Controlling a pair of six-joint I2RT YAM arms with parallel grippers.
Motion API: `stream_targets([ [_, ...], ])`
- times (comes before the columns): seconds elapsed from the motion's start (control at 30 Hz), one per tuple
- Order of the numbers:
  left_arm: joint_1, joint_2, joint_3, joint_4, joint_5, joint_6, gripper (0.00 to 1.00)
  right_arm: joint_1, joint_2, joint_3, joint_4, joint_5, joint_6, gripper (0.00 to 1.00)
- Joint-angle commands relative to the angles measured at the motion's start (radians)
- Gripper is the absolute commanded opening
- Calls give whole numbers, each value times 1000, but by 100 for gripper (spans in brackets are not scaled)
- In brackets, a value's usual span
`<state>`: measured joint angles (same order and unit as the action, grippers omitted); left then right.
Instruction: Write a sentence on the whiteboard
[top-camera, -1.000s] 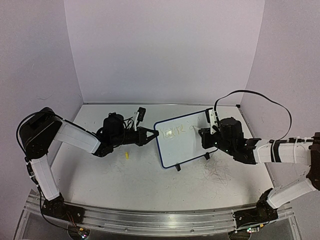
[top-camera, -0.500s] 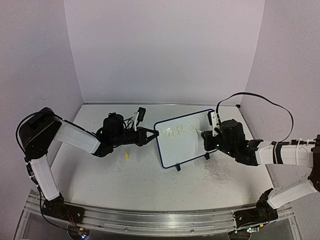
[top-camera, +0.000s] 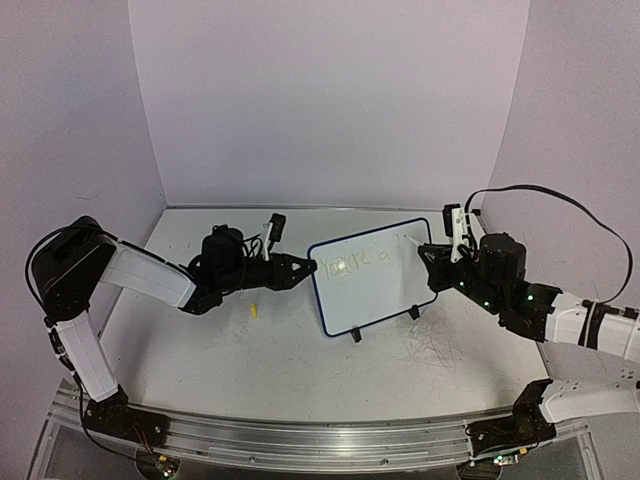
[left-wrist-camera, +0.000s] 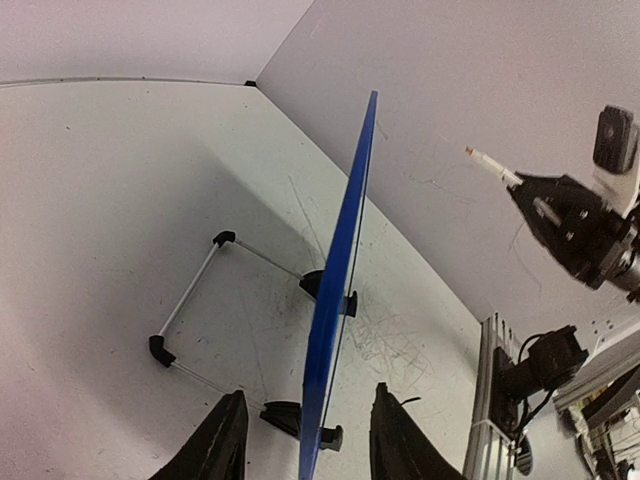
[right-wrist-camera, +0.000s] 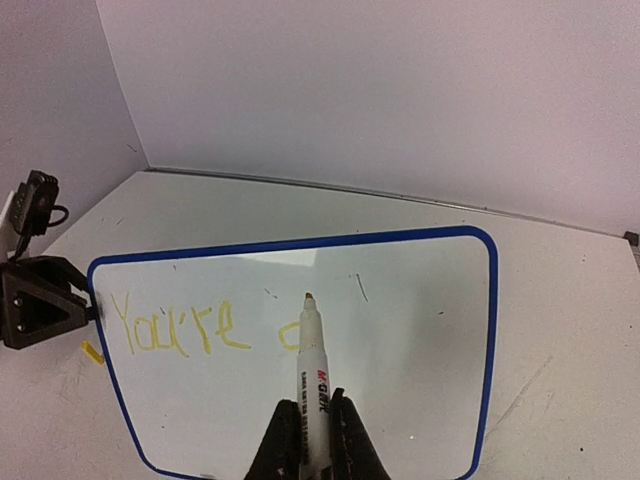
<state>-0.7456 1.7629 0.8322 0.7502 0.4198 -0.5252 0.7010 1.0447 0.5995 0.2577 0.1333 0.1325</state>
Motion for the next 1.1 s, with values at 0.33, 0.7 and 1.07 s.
stream_targets([
  [0.33,0,5,40,40,9,-56,45,-3,22,-20,27,-66,-28,0],
  [0.7,0,60,84,43,24,-44,29,-2,31,-18,34,-106,-37,0],
  [1.07,0,79,87,43,34,-17,12,-2,74,-1,37,-125,-45,0],
])
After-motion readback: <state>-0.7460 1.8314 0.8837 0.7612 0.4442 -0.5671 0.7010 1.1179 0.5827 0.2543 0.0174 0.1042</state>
